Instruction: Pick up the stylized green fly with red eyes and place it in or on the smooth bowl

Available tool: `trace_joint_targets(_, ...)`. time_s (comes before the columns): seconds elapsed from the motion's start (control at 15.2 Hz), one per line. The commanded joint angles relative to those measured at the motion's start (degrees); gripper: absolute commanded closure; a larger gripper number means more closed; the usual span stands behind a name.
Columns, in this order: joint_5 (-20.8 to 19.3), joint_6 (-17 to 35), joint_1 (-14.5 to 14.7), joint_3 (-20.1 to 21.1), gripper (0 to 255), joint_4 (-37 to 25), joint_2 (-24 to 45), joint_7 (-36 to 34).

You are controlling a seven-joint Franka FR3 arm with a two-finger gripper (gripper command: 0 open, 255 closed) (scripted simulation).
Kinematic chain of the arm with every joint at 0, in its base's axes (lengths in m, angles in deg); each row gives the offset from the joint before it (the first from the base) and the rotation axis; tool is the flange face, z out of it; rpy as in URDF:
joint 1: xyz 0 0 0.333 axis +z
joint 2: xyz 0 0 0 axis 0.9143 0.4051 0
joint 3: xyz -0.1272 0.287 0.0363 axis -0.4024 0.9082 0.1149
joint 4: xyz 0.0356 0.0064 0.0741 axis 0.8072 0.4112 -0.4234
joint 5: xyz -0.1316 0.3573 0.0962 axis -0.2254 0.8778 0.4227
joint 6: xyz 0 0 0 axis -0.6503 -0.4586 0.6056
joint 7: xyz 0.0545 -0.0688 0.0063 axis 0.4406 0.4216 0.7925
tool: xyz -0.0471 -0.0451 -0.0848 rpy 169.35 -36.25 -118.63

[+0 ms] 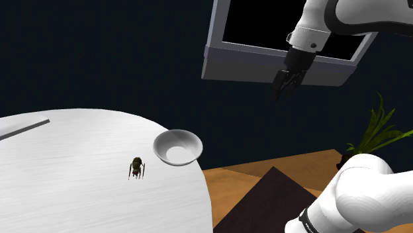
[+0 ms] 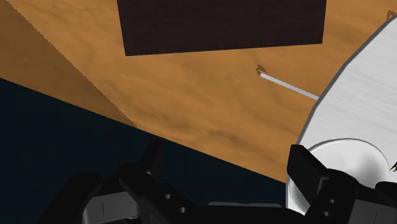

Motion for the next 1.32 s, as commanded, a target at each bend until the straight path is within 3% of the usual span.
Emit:
trace_joint_targets(0.0, 0.00, 0.00, 0.00, 0.00, 0, 0.00, 0.00, 0.00)
trace_joint_targets(0.66, 6.33, 14.41, 4.50, 8.20, 0, 4.09, 8.46, -7.84)
trace_joint_targets(1.25, 9.06, 27.13, 7.56, 15.76, 0, 1.94, 21.11, -14.63)
